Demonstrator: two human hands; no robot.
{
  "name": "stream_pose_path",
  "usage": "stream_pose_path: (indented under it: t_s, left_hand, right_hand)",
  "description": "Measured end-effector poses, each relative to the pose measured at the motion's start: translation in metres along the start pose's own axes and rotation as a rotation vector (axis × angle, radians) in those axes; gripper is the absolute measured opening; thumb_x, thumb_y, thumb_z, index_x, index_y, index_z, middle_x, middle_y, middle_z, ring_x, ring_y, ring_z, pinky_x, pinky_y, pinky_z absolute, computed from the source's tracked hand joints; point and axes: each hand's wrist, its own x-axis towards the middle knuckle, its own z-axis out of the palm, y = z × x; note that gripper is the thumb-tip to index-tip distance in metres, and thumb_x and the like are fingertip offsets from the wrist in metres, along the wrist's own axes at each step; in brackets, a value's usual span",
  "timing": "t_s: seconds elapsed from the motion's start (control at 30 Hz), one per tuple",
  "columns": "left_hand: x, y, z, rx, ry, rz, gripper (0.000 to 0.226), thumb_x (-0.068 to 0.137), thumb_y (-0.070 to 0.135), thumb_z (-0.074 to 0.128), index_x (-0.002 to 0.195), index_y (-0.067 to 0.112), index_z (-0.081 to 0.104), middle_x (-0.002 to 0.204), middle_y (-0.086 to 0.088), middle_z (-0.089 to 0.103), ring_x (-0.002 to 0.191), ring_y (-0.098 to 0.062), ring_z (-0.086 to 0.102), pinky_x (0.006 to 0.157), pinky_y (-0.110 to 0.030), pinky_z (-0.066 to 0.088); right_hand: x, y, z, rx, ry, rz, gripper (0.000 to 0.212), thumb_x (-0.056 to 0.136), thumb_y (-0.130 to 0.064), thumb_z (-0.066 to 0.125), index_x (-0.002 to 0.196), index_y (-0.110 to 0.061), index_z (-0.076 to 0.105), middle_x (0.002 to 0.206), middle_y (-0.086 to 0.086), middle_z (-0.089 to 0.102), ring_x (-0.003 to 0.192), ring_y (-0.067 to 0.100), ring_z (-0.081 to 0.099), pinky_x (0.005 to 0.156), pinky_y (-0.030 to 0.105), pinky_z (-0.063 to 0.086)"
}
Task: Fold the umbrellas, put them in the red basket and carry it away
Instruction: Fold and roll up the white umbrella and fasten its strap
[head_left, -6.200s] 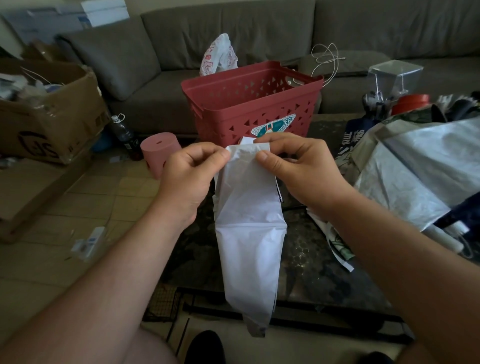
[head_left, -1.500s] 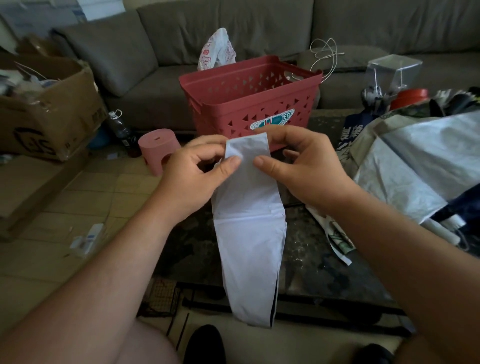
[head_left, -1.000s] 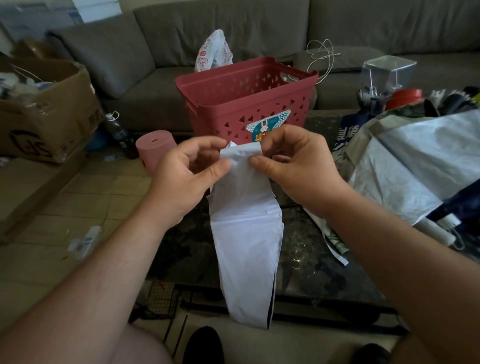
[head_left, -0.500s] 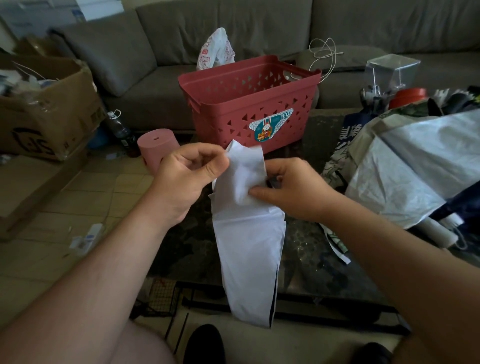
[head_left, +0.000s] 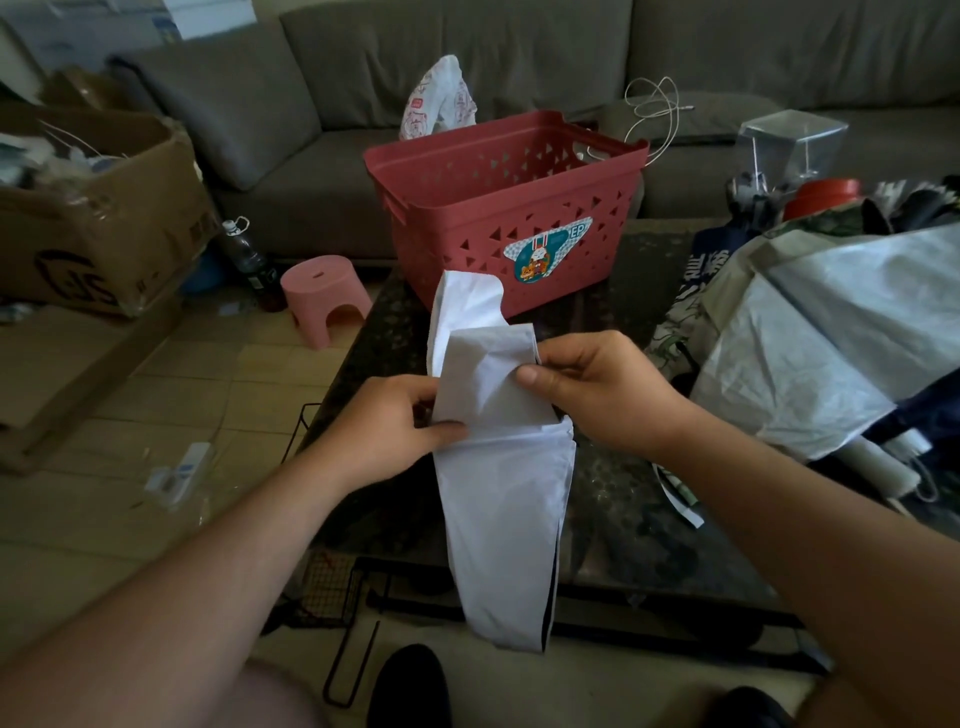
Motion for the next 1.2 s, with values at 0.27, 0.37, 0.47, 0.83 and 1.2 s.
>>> stream_pose_path:
  t_s: [0.27,0.37,0.47,0.83,1.2]
  left_hand:
    - [0.0,-0.002,0.011,0.048,0.09,0.043,0.03,0.088,0.032,0.085,0.117,0.036,0.076,0.107,0.026,0.071,0.093,0.011,0.062,0.085,-0.008,0.047]
    - [-0.003,0.01,0.002,-0.069,0.174,0.113,0.053,0.078,0.027,0.093,0.105,0.065,0.069,0.102,0.037,0.069,0.102,0.007,0.064,0.085,-0.016,0.051]
    - [0.002,0.013,-0.004,-0.044,0.271,0.124,0.052,0.079,0.022,0.09,0.088,0.069,0.068,0.098,0.031,0.071,0.094,-0.005,0.066,0.082,-0.031,0.055]
    - [0.003,0.007,0.004,-0.076,0.244,0.14,0.028,0.084,0.004,0.08,0.084,0.032,0.078,0.09,0.019,0.072,0.089,-0.006,0.069,0.078,-0.023,0.054]
    - [-0.003,0.028,0.006,-0.282,0.22,0.085,0.042,0.091,0.005,0.077,0.077,0.045,0.07,0.081,0.03,0.071,0.081,0.007,0.067,0.068,-0.006,0.048]
  right_hand:
    - [-0.007,-0.002,0.006,-0.029,-0.009,-0.044,0.017,0.098,-0.039,0.065,0.089,-0.033,0.079,0.087,-0.002,0.077,0.084,0.028,0.072,0.076,0.055,0.058]
    - [-0.006,-0.005,0.007,-0.041,-0.02,-0.055,0.023,0.093,-0.042,0.073,0.109,-0.027,0.079,0.103,-0.008,0.078,0.097,0.015,0.073,0.088,0.049,0.059]
    - [-0.008,-0.008,-0.002,-0.178,-0.11,-0.048,0.066,0.079,-0.042,0.089,0.138,-0.04,0.061,0.13,-0.019,0.067,0.125,0.004,0.06,0.107,0.037,0.051]
    - [-0.007,0.022,-0.009,-0.352,0.057,-0.103,0.028,0.085,-0.005,0.077,0.093,-0.031,0.082,0.122,-0.005,0.068,0.108,0.014,0.066,0.093,0.042,0.057]
    - [-0.002,0.013,0.022,-0.292,0.189,-0.051,0.019,0.077,-0.023,0.089,0.089,-0.029,0.076,0.122,-0.005,0.063,0.112,0.028,0.061,0.097,0.046,0.053]
